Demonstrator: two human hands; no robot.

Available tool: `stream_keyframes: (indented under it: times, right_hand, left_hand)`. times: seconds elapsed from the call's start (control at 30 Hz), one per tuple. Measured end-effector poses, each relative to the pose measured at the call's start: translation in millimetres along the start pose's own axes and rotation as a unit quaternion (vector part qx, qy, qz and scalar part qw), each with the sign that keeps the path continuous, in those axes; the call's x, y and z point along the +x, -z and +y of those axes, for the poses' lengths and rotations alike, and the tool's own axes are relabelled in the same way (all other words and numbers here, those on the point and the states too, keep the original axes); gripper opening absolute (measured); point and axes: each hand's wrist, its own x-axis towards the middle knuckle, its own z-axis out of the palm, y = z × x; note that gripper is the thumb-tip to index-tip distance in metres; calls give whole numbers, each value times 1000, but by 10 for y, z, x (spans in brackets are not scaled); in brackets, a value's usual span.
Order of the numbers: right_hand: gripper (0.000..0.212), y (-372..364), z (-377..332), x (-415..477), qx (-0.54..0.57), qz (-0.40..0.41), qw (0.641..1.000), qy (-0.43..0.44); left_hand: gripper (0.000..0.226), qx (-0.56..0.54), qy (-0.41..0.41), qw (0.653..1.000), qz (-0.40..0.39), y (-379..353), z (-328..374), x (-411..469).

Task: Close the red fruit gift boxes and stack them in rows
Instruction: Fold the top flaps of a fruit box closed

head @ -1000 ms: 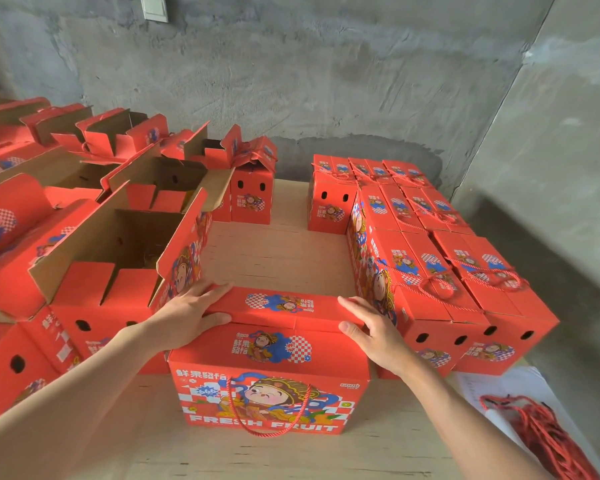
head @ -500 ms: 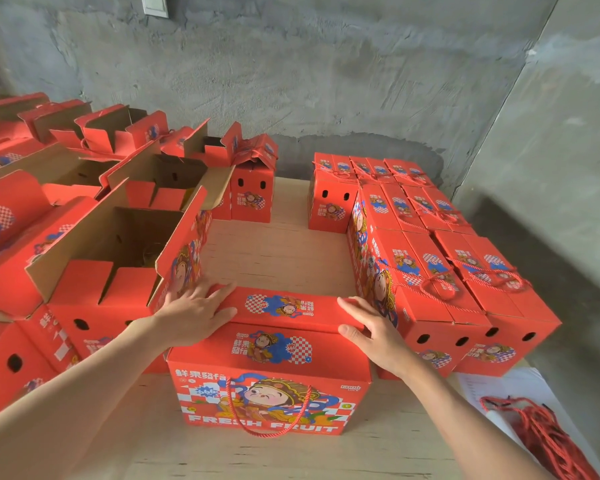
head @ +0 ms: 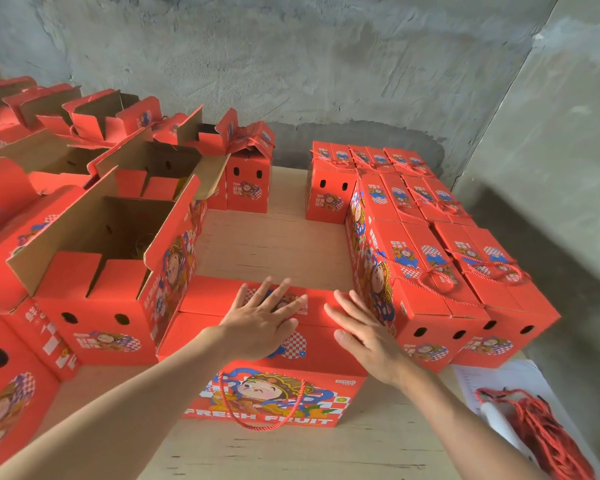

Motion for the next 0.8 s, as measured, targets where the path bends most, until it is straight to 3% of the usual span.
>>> stream_keyframes:
  times: [0.1,0.2,0.27,0.4,0.5,0.67,0.8]
  right_hand:
    - [47,14,-9,-4,11,1,1000,1]
    - [71,-44,-41,-70,92,74,992,-42]
    - [83,-64,-57,-113,149,107,978,-102]
    - [72,-104,-105,-136,236,64,960,-139]
    - [68,-94,-93,-141,245,44,960,-128]
    - [70,-81,-4,-70,160,10,982,-105]
    - [72,42,-17,178,76,6,997,-24]
  left_hand:
    - [49,-2,2,1000,11,25,14,-8]
    - [49,-23,24,999,35,38,-9,-89]
    - [55,-35,109,992,56,33,-156,-192]
    - [70,-95,304,946,65,-14,-569,-450]
    - [71,-181,303,933,76,-28,-583,-479]
    - [65,-118,274,949,100,-32,-567,-467]
    - [72,-178,299,927,143,15,-518,-535]
